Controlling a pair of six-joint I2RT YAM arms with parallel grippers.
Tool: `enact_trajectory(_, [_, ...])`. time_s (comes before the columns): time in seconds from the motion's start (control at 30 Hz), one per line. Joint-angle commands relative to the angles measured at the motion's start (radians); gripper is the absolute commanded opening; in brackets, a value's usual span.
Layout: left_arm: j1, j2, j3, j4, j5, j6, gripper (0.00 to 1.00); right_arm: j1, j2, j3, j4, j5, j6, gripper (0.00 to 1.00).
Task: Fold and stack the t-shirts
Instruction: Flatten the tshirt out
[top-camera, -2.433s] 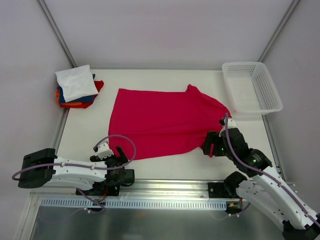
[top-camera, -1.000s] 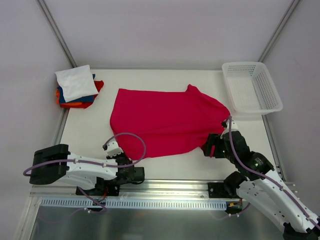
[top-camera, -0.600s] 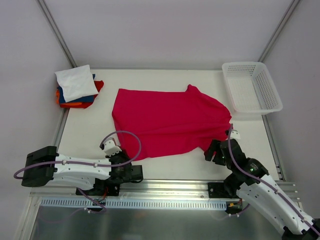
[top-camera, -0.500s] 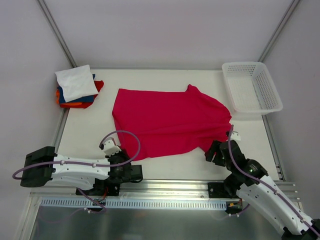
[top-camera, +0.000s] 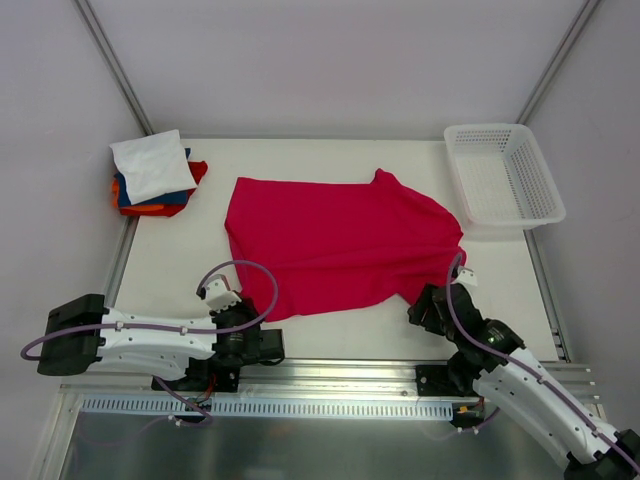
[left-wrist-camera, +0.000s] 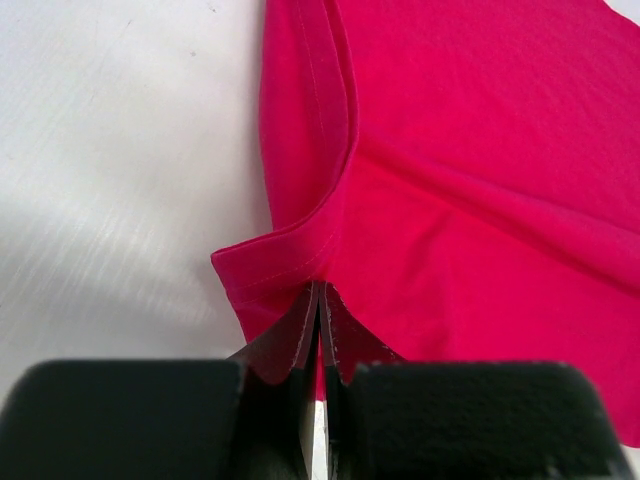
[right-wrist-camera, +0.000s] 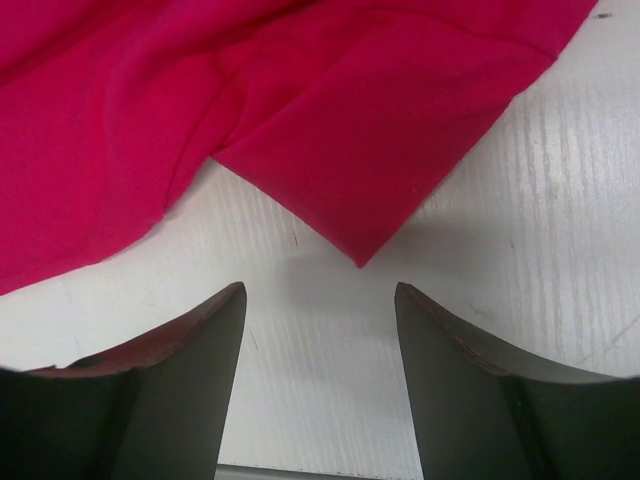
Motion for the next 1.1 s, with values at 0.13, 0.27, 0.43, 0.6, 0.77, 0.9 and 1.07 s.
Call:
enact_trajectory(0.13, [0.000,-0.030,0.003,-0.014,-0.022,0.017,0.00,0.007,0.098,-0.025,0.162,0.031,-0.016,0.61])
enact_trajectory(0.27, [0.000,-0.036,-0.004,-0.014,-0.021,0.017,0.00,0.007,0.115,-0.034,0.195,0.034,-0.019,0.58])
enact_trajectory(0.43, [0.000,-0.041,-0.010,-0.014,-0.013,0.017,0.00,0.008,0.116,-0.039,0.213,0.045,-0.024,0.46])
enact_trajectory(0.6, [0.000,-0.042,-0.012,-0.012,-0.013,0.018,0.00,0.008,0.116,-0.039,0.215,0.053,-0.025,0.37])
enact_trajectory(0.77, [-0.002,-0.042,-0.014,-0.014,-0.011,0.020,0.00,0.007,0.108,-0.042,0.213,0.057,-0.022,0.19])
enact_trajectory(0.9, [-0.002,-0.042,-0.018,-0.012,-0.010,0.010,0.00,0.007,0.101,-0.043,0.210,0.056,-0.019,0.01])
enact_trajectory(1.07, [0.000,-0.044,-0.018,-0.014,-0.005,0.013,0.00,0.008,0.084,-0.029,0.192,0.054,-0.019,0.00])
